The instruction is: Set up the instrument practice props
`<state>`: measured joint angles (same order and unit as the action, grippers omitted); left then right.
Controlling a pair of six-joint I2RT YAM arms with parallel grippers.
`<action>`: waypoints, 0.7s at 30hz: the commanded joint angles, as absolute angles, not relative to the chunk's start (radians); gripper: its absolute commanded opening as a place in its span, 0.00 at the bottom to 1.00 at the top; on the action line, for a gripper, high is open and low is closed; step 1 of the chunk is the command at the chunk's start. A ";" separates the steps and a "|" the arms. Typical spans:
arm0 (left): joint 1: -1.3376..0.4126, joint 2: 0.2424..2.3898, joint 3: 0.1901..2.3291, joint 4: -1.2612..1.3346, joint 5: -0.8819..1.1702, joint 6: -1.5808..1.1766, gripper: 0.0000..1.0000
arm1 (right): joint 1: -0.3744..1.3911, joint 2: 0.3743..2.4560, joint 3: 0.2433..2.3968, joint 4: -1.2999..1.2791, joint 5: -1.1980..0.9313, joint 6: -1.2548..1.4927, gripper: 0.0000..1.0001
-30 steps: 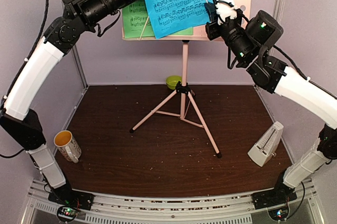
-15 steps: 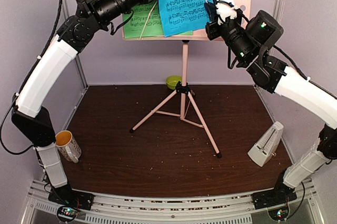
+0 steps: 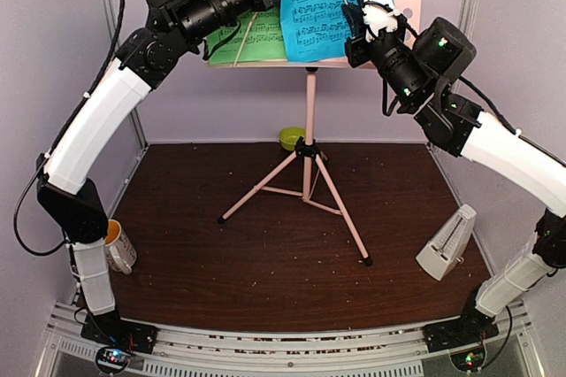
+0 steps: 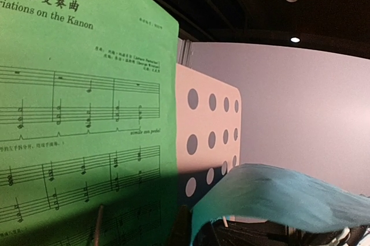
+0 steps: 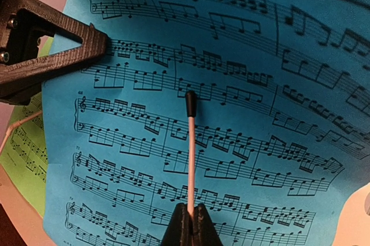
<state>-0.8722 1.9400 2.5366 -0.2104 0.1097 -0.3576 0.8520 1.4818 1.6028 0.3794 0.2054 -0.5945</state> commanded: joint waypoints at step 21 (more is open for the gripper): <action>-0.879 2.037 2.623 -0.091 0.191 -0.419 0.00 | 0.855 1.462 1.586 0.436 0.154 -0.572 0.00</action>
<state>-0.8745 2.0216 2.5938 -0.1345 0.1753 -0.4133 0.8520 1.4818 1.5921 0.4015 0.1940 -0.5789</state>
